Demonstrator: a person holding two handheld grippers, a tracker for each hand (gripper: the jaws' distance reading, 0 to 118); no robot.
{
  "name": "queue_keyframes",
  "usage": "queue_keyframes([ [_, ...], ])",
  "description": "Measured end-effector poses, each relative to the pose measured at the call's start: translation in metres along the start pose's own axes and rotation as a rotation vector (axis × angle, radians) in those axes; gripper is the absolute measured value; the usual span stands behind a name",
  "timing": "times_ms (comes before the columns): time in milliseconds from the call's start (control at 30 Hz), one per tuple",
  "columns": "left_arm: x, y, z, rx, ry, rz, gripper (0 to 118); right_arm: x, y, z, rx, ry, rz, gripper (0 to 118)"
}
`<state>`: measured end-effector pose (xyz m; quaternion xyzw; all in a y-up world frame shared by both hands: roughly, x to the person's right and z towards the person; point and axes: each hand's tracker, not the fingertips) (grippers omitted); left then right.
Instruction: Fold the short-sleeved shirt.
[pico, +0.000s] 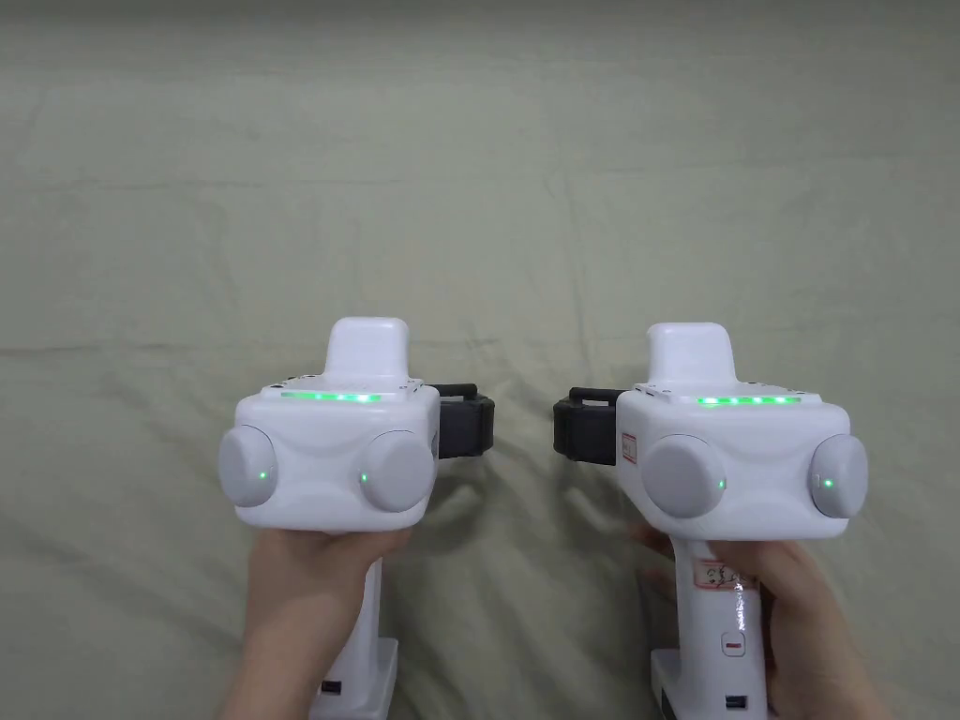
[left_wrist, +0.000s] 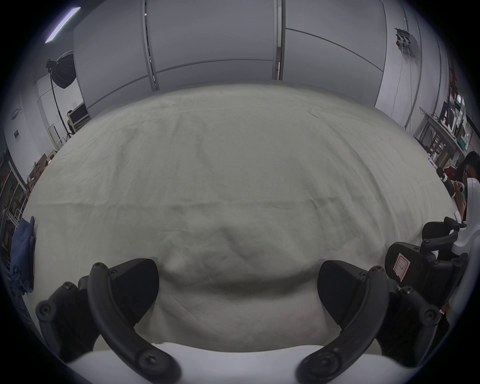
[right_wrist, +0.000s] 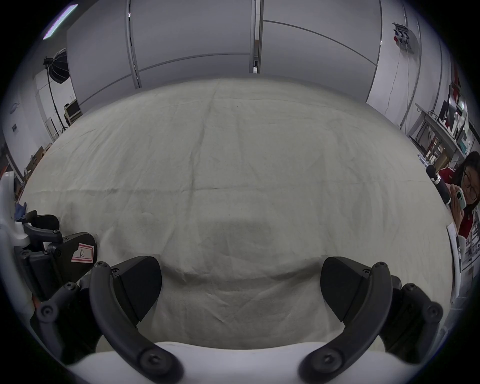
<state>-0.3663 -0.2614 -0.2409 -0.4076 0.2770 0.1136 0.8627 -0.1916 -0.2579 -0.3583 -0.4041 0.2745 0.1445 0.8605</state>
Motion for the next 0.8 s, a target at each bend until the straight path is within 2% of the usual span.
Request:
queue_keyframes([
  [800, 0.0005, -0.0002, -0.0001, 0.0, 0.0, -0.001, 118, 0.0, -0.0001, 0.0012, 0.002, 0.0, 0.003, 118],
])
